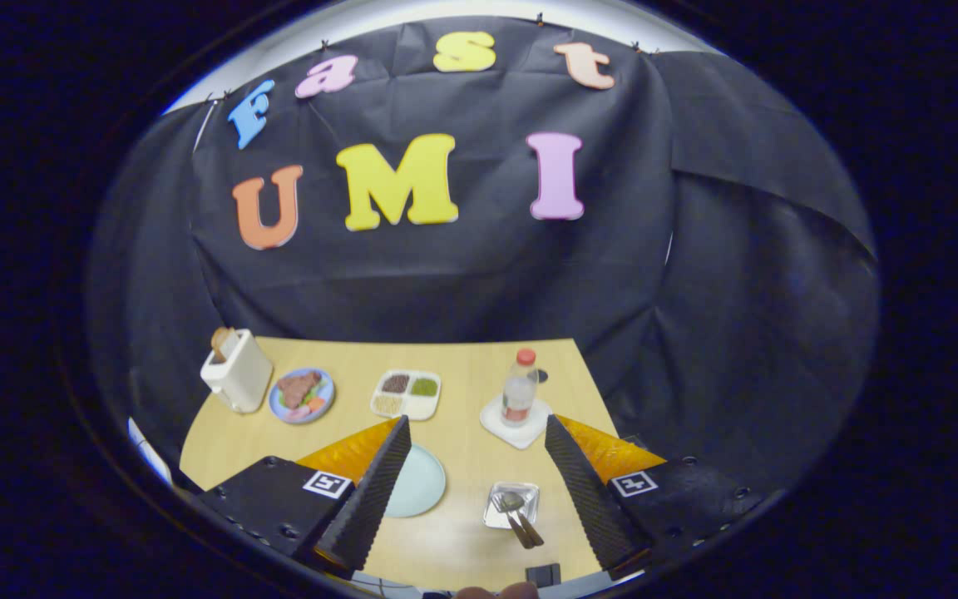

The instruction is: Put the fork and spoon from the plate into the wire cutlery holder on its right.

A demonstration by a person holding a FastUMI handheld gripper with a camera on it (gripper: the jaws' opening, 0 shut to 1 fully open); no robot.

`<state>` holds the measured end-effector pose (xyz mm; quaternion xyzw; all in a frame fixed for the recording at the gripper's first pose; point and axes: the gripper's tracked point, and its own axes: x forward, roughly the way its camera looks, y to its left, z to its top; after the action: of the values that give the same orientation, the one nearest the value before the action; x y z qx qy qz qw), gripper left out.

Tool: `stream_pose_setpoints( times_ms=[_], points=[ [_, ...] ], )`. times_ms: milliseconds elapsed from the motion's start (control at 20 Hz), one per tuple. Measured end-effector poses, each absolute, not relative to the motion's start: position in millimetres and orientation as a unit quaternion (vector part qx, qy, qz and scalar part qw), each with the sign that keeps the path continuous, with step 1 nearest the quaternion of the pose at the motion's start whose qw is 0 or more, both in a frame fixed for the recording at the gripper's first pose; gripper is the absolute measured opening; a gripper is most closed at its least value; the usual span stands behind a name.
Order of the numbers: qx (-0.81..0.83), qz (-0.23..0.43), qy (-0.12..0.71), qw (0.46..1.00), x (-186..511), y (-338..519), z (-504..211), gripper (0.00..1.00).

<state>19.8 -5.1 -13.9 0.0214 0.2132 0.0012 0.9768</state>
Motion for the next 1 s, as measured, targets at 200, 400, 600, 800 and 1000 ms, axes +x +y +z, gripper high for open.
stream_pose_setpoints(
  times_ms=[200,400,600,800,1000],
  points=[
    [0.005,-0.025,0.072,0.997,-5,-24,64,0.97],
    [0.018,-0.029,0.010,0.999,-38,-17,91,0.96],
    [0.018,-0.032,-0.019,0.999,-51,-9,104,0.96],
    [0.020,-0.030,-0.029,0.999,-56,4,109,0.96],
    [0.017,-0.028,-0.037,0.999,-69,4,119,0.96]
  ],
)
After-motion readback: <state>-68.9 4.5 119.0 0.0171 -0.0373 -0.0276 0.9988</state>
